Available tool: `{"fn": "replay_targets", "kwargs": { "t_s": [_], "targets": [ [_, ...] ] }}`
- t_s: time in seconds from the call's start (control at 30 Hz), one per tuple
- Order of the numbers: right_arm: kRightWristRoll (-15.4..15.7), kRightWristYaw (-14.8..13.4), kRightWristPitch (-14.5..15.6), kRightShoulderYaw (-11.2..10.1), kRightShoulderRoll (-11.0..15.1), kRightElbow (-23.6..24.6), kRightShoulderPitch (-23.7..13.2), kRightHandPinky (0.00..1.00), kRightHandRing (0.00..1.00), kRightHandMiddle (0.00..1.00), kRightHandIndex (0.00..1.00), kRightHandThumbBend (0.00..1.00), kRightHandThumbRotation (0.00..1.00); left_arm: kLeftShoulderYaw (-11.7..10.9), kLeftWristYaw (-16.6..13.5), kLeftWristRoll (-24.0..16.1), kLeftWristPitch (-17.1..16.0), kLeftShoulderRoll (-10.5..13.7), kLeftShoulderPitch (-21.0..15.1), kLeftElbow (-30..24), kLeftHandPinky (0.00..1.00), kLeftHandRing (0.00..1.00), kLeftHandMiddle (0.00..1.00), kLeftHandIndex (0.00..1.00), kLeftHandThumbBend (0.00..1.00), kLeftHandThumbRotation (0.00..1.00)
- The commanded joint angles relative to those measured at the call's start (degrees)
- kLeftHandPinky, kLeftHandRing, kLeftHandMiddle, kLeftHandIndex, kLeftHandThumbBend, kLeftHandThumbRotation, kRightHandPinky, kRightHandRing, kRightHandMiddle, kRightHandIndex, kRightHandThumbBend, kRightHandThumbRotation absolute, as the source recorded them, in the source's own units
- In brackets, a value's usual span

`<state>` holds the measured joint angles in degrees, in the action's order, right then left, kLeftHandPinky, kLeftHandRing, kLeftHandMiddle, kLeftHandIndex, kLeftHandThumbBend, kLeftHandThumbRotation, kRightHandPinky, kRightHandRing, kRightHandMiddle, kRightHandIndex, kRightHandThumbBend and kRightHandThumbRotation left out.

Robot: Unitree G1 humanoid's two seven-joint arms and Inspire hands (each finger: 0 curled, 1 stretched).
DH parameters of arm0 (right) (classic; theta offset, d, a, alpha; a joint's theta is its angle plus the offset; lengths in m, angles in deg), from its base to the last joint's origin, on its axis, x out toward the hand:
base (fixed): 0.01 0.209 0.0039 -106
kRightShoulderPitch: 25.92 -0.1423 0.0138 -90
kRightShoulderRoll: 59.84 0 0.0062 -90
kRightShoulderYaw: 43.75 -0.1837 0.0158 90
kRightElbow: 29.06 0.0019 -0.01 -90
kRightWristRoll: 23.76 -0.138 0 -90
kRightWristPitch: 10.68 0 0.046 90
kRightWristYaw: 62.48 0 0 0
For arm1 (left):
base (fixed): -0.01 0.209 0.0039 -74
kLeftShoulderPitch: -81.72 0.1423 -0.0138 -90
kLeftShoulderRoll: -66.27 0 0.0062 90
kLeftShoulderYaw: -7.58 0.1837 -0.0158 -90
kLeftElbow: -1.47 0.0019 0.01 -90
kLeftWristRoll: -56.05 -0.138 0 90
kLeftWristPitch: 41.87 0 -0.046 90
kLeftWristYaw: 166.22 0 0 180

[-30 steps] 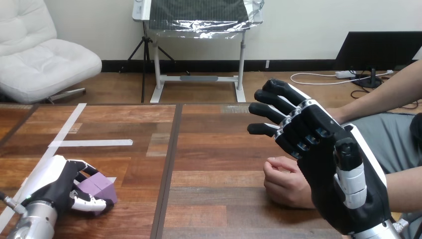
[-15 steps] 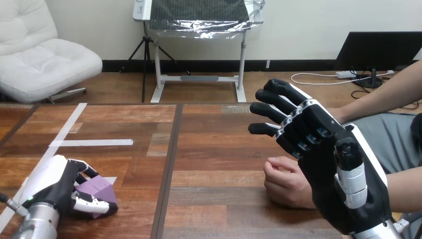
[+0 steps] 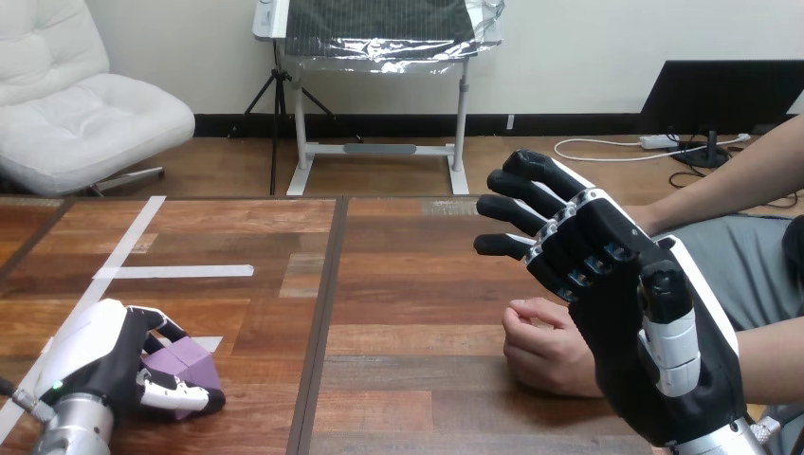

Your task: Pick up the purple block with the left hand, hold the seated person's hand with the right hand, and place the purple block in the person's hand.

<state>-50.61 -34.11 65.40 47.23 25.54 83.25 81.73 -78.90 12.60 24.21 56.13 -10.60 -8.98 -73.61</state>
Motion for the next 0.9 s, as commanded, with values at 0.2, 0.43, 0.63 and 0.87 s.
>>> {"fn": "replay_targets", "kwargs": {
  "t_s": [0.2, 0.43, 0.63, 0.87],
  "targets": [
    [1.73, -0.55, -1.35, -1.26, -0.19, 0.65, -3.64, 0.75, 0.84, 0.85, 0.86, 0.85, 0.81, -2.65, -1.43, 2.22, -0.73, -0.95, 0.46, -10.35, 0.14, 0.2, 0.31, 0.49, 0.68, 0.0],
    [2.87, -0.95, -1.44, -1.39, -0.51, -0.01, -4.02, 0.74, 0.83, 0.85, 0.85, 0.83, 0.82, -4.12, -1.42, 4.05, -1.03, -1.92, 1.86, -15.2, 0.14, 0.2, 0.31, 0.49, 0.67, 0.0],
    [3.68, -1.05, -1.7, -1.52, -0.62, -0.78, -4.5, 0.73, 0.83, 0.84, 0.85, 0.82, 0.81, -5.1, -0.94, 5.07, -0.56, -2.7, 2.84, -19.55, 0.13, 0.19, 0.3, 0.48, 0.66, 0.0],
    [4.24, -1.03, -2.02, -1.62, -0.82, -1.52, -5.1, 0.73, 0.83, 0.84, 0.85, 0.81, 0.82, -6.05, -1.18, 6.15, -3.3, -2.94, 3.74, -22.8, 0.14, 0.2, 0.33, 0.47, 0.66, 0.0]
  ]
}}
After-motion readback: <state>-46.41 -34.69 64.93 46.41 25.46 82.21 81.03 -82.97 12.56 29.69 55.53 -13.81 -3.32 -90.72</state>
